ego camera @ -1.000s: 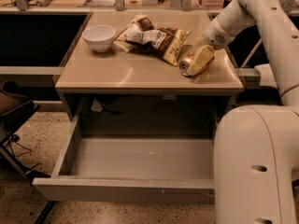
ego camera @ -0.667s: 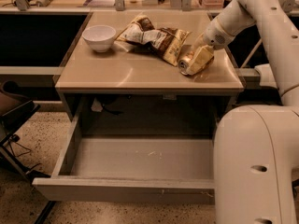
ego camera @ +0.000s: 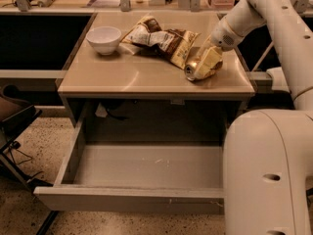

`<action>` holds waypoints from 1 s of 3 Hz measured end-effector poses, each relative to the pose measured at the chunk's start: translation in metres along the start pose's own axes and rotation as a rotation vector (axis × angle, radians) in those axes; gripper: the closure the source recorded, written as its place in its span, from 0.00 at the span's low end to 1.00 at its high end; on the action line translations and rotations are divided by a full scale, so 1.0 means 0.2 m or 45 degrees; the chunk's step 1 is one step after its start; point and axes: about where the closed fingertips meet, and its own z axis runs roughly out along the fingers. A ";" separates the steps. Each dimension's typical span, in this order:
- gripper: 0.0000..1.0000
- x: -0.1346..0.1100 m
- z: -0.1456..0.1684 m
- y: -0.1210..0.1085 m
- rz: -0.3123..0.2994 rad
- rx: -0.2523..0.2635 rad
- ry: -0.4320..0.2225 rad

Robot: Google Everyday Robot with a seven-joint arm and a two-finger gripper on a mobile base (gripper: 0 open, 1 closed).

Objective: Place orange can into top drawer

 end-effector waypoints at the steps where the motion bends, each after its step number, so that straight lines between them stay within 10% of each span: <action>1: 1.00 -0.03 -0.16 0.02 0.027 0.104 0.028; 3: 1.00 0.00 -0.91 0.21 0.285 0.642 -0.024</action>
Offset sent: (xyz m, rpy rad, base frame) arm -0.2200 -0.0258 0.1241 -0.1826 -0.1881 -0.4396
